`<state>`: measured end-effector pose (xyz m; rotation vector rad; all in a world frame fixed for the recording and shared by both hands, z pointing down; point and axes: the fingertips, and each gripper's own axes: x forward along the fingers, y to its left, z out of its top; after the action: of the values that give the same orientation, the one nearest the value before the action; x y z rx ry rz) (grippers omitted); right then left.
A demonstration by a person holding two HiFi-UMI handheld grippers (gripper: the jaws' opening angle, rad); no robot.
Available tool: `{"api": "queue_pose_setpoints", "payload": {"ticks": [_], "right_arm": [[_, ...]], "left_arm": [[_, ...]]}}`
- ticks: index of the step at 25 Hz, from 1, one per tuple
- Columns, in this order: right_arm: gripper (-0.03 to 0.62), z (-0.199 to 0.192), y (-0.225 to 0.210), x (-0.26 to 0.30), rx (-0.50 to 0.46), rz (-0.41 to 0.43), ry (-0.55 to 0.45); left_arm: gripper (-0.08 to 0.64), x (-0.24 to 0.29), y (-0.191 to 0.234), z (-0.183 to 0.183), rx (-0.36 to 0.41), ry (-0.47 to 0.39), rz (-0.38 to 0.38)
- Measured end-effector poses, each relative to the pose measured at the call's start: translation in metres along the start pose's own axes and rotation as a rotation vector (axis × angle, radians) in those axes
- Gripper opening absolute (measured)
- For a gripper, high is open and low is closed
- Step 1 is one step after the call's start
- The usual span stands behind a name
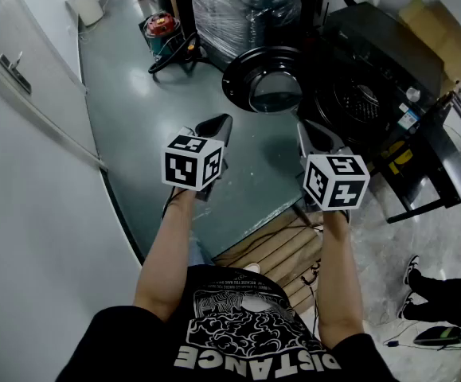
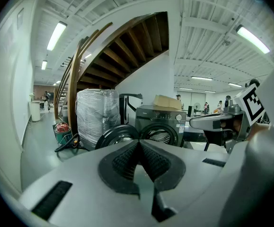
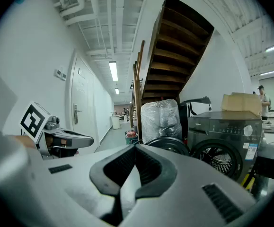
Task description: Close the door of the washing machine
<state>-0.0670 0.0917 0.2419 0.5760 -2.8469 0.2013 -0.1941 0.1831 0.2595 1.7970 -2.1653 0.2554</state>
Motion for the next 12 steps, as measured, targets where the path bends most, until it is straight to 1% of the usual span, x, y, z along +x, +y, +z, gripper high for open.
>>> {"api": "queue_pose_setpoints", "payload": {"ticks": [7, 12], "right_arm": [[0.021, -0.003, -0.003, -0.01, -0.02, 0.002, -0.009], [0.022, -0.006, 0.002, -0.009, -0.024, 0.019, -0.001]], "left_arm": [[0.028, 0.005, -0.011, 0.0, 0.012, 0.001, -0.007], [0.029, 0.006, -0.012, -0.001, 0.011, 0.012, -0.018]]}}
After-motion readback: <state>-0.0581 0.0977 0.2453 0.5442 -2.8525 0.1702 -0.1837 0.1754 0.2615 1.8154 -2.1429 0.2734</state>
